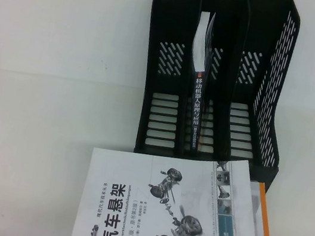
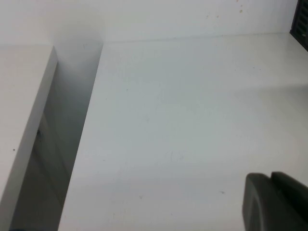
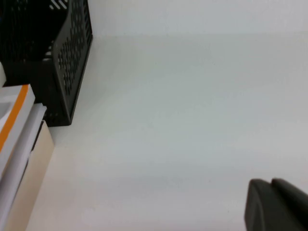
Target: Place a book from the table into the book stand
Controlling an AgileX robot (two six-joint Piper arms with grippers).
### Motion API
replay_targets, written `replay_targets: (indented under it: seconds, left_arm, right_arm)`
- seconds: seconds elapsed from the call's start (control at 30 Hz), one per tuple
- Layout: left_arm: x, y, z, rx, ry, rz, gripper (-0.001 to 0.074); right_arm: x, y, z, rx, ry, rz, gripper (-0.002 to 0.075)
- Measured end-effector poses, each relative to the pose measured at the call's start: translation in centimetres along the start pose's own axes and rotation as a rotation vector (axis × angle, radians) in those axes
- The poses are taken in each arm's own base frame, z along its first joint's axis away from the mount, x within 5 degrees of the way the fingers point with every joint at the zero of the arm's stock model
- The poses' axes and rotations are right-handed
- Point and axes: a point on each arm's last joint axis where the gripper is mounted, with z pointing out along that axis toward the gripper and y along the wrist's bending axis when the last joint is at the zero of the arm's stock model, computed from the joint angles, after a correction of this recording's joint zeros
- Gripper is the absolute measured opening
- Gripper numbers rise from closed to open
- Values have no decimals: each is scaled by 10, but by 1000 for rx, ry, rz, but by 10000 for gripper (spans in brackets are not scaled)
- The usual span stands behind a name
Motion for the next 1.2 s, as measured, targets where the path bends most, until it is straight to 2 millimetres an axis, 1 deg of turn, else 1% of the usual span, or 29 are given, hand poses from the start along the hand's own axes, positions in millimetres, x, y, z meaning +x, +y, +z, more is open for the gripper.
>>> replay_targets:
  seconds: [0.33,0.87,1.0,1.2]
  left_arm:
    - [-1,0,0,1,-11,0,-2]
    - [-9,-1,0,9,-114,0,-2]
    - [-15,-1,-1,13,-175,0,-2]
    - [-27,-2,-4,23,-311,0,-2]
  right_arm:
    - [0,0,0,0,0,-1,5]
    - [-1,0,0,-3,-19,-1,5]
    - [-6,2,1,-17,-98,-3,5]
    - [-27,5,-4,-55,-334,-4,5]
